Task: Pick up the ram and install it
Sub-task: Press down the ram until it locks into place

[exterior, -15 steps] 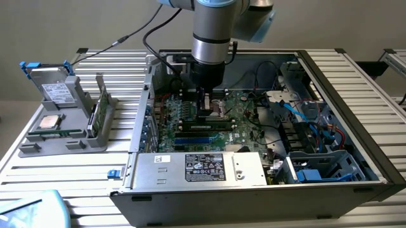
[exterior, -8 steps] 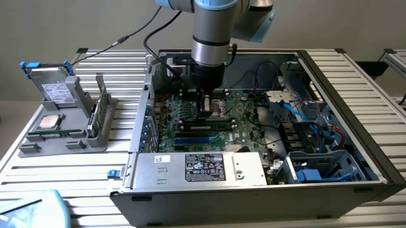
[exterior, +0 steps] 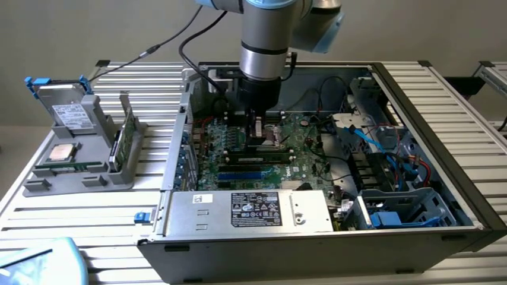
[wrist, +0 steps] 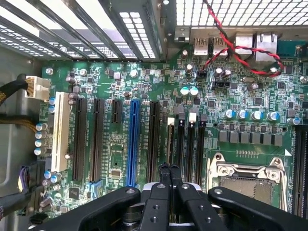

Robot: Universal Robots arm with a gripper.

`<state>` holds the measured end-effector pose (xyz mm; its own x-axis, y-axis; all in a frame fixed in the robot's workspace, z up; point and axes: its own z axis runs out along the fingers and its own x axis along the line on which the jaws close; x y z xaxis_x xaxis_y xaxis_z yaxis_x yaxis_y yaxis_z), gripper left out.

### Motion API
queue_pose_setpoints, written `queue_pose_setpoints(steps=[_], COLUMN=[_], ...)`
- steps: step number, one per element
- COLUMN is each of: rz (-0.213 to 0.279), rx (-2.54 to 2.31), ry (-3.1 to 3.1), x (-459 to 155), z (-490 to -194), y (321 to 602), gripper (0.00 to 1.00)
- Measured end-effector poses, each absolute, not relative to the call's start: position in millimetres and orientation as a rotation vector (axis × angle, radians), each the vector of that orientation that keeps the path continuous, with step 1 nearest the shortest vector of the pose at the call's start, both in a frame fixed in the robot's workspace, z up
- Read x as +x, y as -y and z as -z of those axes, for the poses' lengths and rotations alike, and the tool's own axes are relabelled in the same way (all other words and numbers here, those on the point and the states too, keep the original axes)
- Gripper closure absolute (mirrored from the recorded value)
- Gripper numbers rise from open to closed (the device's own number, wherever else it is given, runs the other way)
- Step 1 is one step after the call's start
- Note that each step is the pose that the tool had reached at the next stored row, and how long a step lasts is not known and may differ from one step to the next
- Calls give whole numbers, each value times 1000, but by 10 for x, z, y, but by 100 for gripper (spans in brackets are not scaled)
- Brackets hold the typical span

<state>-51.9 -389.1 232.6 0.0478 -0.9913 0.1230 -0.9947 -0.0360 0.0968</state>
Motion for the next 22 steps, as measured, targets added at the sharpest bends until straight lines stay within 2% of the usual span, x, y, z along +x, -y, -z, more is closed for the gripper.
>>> queue_pose_setpoints(steps=[12,22], rz=[-14,-14], rx=[2148,2148], ry=[2057,2057], x=[-186,-181], z=[-2391,-2392], y=[3895,3895], gripper=[90,90])
